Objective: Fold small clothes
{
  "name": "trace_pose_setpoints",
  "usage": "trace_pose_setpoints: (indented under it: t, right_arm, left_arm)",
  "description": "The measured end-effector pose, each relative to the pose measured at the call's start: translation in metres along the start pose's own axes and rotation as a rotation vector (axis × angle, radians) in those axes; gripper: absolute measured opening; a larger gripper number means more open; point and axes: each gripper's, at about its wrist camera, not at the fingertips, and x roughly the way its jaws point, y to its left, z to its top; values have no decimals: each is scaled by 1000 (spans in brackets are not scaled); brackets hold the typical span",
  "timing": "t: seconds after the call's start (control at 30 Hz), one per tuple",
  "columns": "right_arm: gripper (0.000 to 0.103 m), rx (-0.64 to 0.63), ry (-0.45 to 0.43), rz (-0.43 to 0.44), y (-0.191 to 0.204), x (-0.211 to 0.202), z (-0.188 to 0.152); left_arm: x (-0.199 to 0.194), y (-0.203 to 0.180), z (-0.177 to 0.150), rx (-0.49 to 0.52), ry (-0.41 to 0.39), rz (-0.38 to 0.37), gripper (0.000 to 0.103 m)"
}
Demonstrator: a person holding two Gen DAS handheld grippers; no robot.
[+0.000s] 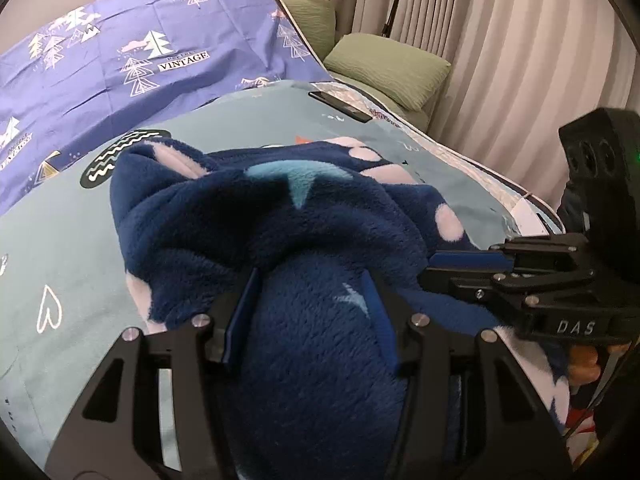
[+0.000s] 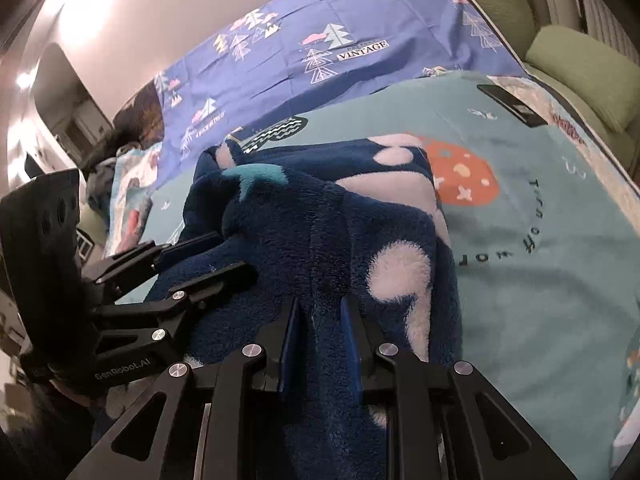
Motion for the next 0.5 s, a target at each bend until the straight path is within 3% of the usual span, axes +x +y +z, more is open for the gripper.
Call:
trace_pose_setpoints:
  t: [0.1,0.17,0.3,0.37,0.4,0.5]
  right_arm:
    - [23,32,12,35,3,-17,15]
    - [25,7,-34,42,11,-34,31]
    - [30,-43,-93,15,24,-36,68]
    - [30,-34,-67,40,24,-20,79]
    - [32,-37,-46,23,23,-6,82]
    - [42,-5,61,-116,4,49,75]
  left_arm:
    - [-24,-2,13,6,-25,-21,55]
    - [-36,-2,22,21,-67,-36,56]
    - [-48,5,47,53,-144,14,62]
    - [-32,14,56,51,-118,71,62]
    - [-12,24,57,36,-66,127,62]
    - [37,45,45,12,41,142,65]
